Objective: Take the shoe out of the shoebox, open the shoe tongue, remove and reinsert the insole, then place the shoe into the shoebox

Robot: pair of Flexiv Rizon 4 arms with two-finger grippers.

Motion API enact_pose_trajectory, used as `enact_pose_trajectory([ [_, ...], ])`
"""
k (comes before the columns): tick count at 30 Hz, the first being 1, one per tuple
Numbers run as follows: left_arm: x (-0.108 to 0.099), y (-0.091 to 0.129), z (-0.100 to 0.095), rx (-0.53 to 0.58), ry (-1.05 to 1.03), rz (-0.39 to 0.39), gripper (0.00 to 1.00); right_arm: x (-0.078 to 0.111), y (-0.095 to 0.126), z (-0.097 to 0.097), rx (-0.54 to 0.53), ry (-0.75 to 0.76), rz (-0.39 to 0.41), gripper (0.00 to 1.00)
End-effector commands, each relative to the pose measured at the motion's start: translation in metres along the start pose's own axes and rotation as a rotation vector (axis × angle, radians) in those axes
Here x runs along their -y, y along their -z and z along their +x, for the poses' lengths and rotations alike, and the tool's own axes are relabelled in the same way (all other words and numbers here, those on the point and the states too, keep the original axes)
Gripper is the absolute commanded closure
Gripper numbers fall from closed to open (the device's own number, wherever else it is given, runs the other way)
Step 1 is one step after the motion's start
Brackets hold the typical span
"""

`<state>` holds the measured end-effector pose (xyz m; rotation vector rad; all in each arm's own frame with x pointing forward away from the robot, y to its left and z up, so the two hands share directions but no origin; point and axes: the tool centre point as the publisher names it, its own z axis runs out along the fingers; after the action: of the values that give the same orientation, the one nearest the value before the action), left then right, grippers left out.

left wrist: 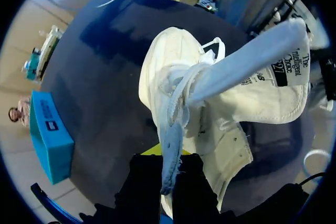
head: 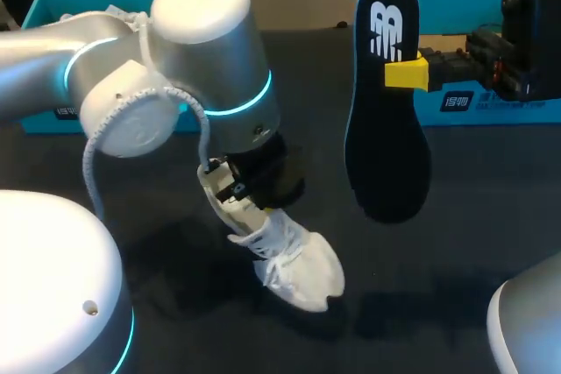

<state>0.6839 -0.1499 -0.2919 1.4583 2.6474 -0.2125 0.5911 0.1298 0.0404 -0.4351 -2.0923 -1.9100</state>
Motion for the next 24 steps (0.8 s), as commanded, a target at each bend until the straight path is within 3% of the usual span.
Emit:
enact_pose_trajectory([
  [1, -0.005, 0.014, 0.015, 0.052, -0.11, 0.014, 1.0, -0.003, -0.003, -0.004, -0.004, -0.002, 0.006, 1.0],
  [14, -0.005, 0.014, 0.015, 0.052, -0.11, 0.014, 1.0, -0.003, -0.003, -0.004, -0.004, -0.002, 0.006, 1.0],
  [18, 0.0, 0.006, 0.011, 0.05, -0.283, -0.024, 1.0, -0.003, -0.003, -0.004, -0.004, -0.002, 0.006, 1.0],
  [24, 0.014, -0.005, 0.004, 0.023, -0.473, -0.006, 1.0, -0.003, -0.003, -0.004, -0.004, -0.002, 0.006, 1.0],
])
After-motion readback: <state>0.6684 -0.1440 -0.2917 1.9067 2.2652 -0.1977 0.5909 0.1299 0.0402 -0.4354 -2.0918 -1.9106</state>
